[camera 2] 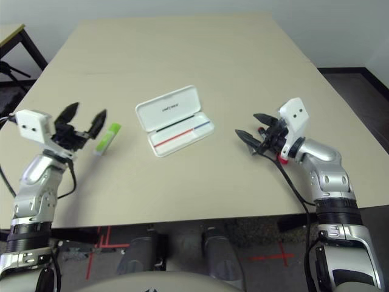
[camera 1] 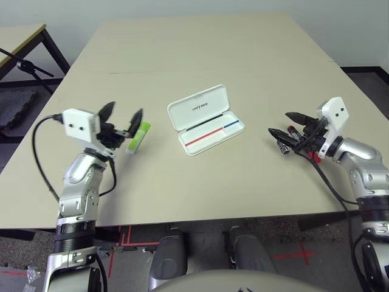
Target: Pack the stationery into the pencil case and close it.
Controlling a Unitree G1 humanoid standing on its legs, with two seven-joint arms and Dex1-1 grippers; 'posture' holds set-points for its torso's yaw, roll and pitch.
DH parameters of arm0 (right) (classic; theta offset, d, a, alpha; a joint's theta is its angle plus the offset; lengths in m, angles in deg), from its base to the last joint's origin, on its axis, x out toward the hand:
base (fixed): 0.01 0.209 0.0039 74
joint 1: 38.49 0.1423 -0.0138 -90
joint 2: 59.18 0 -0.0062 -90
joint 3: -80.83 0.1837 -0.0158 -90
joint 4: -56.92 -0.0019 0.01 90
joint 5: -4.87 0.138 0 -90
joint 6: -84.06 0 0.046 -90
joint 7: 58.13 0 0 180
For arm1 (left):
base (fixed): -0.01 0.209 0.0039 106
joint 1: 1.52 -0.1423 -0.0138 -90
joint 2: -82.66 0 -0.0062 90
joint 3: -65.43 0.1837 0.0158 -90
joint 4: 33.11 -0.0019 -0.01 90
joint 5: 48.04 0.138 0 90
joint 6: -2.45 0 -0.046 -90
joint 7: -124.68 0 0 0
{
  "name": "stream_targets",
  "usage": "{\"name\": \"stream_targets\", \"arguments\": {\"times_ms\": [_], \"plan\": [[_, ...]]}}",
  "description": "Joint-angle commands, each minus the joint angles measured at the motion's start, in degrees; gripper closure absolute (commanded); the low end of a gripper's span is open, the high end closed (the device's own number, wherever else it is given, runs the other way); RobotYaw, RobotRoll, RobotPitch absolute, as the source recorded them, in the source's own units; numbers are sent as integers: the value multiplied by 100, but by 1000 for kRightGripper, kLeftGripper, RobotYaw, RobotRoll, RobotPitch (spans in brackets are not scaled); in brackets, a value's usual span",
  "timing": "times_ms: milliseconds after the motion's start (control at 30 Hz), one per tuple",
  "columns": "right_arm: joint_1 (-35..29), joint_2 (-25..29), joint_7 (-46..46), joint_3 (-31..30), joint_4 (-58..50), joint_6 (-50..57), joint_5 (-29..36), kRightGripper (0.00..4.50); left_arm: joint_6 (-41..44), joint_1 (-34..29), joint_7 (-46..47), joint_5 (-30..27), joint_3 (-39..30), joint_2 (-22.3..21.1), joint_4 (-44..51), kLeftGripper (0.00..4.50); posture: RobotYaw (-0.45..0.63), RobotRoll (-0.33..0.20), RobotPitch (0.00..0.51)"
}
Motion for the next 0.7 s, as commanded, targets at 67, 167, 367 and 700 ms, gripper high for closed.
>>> {"name": "stream_targets", "arguments": {"times_ms": [67, 167, 367, 700], "plan": [[-22, -180, 83, -109, 87, -118, -133, 0, 1007, 4, -439, 374, 993, -468, 736, 12, -16, 0, 76], [-29, -269, 132, -134, 78, -155, -178, 0, 1433, 205, -617, 585, 1417, -676, 777, 12, -23, 0, 77], [-49, -363, 188, -153, 47, -206, -230, 0, 2053, 549, -898, 995, 2159, -805, 662, 12, -38, 0, 79], [-41, -367, 320, -141, -95, -156, -246, 0, 2220, 865, -1167, 1350, 2711, -629, 349, 12, -60, 0, 83]]}}
